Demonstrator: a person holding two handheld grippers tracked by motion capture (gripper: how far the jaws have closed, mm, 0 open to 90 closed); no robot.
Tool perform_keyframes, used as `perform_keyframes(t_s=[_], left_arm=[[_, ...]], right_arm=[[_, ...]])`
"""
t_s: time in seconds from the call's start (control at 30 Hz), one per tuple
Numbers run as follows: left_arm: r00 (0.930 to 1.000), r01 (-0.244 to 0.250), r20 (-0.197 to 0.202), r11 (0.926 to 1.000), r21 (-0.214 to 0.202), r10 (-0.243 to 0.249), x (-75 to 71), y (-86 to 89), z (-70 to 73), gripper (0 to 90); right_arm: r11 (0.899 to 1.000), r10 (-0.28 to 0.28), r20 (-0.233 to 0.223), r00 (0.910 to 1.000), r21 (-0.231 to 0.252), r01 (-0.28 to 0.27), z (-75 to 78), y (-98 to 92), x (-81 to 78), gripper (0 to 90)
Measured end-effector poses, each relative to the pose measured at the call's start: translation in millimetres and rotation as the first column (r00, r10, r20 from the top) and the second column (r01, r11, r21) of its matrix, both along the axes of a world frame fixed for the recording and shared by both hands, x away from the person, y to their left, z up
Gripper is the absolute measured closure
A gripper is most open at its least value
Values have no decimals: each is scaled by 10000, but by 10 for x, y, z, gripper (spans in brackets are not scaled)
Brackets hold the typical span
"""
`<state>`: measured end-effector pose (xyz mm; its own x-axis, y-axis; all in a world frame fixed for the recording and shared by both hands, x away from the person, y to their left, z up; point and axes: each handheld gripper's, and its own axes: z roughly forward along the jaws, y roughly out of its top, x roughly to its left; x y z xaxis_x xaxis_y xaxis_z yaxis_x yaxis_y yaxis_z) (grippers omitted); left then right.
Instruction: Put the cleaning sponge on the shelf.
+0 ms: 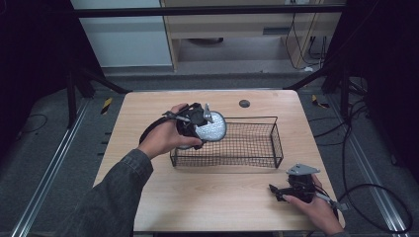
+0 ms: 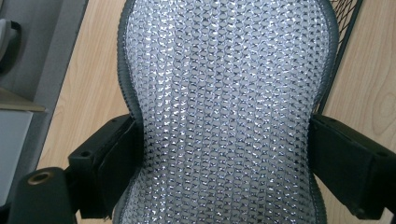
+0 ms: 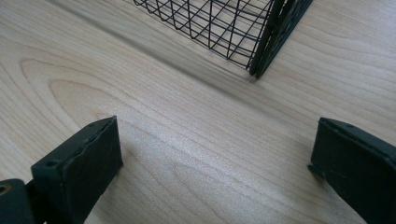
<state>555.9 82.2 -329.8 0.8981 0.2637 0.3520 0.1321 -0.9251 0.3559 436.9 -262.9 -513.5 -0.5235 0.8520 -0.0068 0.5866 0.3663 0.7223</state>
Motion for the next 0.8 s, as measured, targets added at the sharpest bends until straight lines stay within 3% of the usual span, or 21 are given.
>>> perform_keyframes(t_s=[0.3, 0.47, 0.8], left_arm=[[9997, 237, 49, 9994, 264, -238, 18, -93, -39, 113], [9997, 241, 90, 9997, -8, -241, 41, -111, -35, 113], [9994, 354, 7, 9988, 343, -354, 107, -162, -154, 113]], right_arm=[[10000, -4, -3, 10000, 43, 4, -1, 3, 3, 19], [10000, -7, 15, 10000, 11, 7, -2, 5, 14, 12], [10000, -13, 12, 10000, 21, 13, -2, 6, 16, 12]])
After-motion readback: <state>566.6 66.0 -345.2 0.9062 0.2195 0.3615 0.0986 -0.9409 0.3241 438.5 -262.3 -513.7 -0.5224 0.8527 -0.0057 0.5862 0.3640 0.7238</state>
